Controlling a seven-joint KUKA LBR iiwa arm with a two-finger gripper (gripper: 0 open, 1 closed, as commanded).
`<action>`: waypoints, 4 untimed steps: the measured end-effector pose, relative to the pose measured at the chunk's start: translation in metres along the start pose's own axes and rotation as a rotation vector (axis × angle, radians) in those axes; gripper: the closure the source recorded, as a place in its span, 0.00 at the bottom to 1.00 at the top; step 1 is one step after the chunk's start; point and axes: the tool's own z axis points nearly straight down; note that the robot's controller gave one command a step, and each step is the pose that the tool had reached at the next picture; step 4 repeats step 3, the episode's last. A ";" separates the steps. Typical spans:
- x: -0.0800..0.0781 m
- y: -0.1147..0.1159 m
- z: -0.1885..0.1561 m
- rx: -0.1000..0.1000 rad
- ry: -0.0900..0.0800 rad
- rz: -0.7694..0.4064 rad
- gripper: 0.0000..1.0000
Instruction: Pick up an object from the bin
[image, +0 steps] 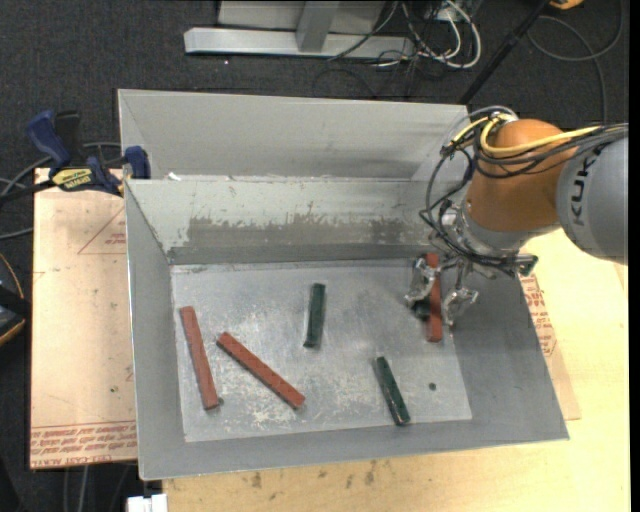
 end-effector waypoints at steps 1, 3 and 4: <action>0.000 0.000 0.000 0.000 0.000 0.000 1.00; -0.002 -0.009 -0.191 0.000 0.005 0.009 1.00; -0.002 -0.009 -0.191 0.000 0.005 0.009 1.00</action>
Offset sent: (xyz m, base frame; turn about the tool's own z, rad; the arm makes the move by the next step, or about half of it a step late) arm 0.0036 -0.0077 0.0553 -0.0006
